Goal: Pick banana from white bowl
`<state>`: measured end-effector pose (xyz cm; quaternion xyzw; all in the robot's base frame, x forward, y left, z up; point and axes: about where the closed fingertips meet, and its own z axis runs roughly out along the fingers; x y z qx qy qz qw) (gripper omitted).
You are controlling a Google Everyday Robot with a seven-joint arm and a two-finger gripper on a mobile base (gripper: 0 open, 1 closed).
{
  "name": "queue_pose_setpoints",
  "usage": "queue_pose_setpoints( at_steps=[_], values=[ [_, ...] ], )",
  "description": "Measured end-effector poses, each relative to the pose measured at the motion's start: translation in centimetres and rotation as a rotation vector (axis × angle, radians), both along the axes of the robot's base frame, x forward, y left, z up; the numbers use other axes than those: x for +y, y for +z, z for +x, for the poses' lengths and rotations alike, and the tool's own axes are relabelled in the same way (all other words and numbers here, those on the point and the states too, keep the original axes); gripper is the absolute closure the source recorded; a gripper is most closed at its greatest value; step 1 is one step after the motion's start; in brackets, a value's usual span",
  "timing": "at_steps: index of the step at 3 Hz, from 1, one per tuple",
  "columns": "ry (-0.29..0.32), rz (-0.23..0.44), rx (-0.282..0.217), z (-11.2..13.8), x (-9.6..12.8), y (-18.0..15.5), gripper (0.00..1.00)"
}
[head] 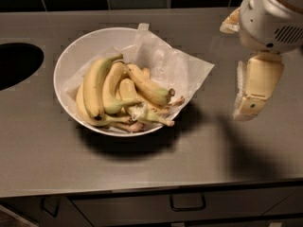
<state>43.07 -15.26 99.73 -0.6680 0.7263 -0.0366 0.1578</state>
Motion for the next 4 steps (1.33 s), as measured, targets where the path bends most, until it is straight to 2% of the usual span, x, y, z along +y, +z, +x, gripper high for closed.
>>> queue_pose_setpoints(
  at_steps=[1, 2, 3, 4],
  values=[
    [-0.019, 0.076, 0.021, 1.0, 2.8, -0.3, 0.00],
    [0.006, 0.182, -0.001, 2.5, 7.6, -0.8, 0.00],
    [0.005, 0.200, -0.035, 3.1, 8.1, -0.2, 0.00],
    [0.005, 0.200, -0.035, 3.1, 8.1, -0.2, 0.00]
  ],
)
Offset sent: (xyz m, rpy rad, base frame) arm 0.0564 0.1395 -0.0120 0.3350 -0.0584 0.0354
